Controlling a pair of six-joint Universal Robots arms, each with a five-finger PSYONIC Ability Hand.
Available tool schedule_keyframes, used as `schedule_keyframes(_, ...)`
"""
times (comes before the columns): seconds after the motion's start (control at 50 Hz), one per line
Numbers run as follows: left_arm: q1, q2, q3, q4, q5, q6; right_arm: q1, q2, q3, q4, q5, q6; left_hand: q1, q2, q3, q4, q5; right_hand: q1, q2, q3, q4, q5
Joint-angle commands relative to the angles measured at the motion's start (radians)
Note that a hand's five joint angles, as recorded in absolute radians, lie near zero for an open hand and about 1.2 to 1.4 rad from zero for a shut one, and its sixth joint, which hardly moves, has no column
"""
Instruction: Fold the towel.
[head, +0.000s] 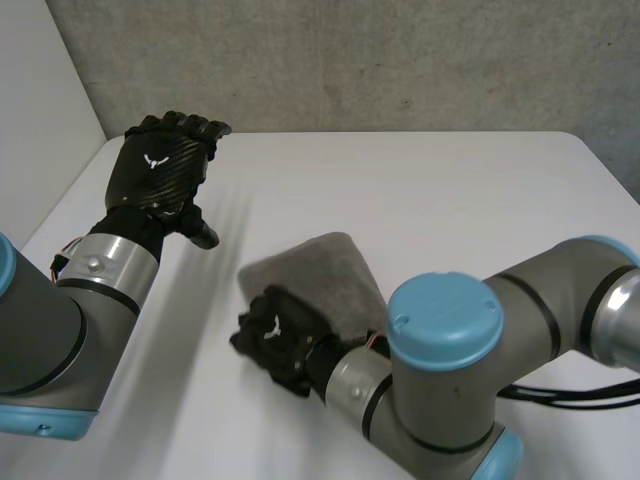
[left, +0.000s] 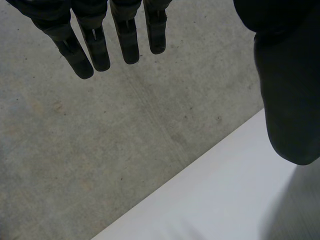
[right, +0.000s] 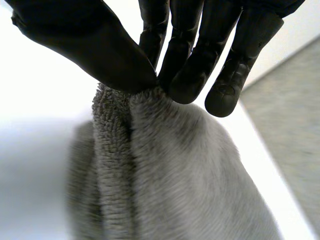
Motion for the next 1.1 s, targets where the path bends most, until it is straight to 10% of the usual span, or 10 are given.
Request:
schedule_keyframes(0.02, -0.005, -0.001, -0.002, 0.000, 0.001, -0.001, -0.030, -0.020, 0.044, 0.044, -0.031, 0.044, -0.070, -0.067, -0.063, -0.071, -0.221, -0.512, -0.488, -0.540, -0.538, -0.533)
schedule_keyframes(0.08, -0.010, -0.002, -0.002, 0.002, 0.001, -0.001, -0.119, -0.120, 0.081, 0.036, -0.034, 0.125, -0.070, -0.067, -0.063, -0.071, -0.221, -1.136, -1.111, -1.163, -1.162, -1.156)
schedule_keyframes(0.34, -0.077, -0.096, 0.023, 0.012, -0.002, -0.008, -0.308, -0.200, 0.126, -0.007, -0.028, 0.487, -0.073, -0.070, -0.066, -0.074, -0.224, -1.139, -1.114, -1.166, -1.165, -1.159)
schedule_keyframes(0.82, -0.215, -0.423, 0.162, -0.173, -0.111, -0.015, -0.316, -0.007, 0.035, 0.058, -0.013, 0.504, -0.076, -0.073, -0.069, -0.077, -0.227, -1.139, -1.114, -1.166, -1.165, -1.159)
schedule_keyframes(1.1, -0.148, -0.109, 0.129, -0.172, -0.164, -0.092, -0.325, -0.277, 0.068, -0.025, 0.310, 0.457, -0.085, -0.082, -0.077, -0.086, -0.236, -1.139, -1.114, -1.166, -1.165, -1.159)
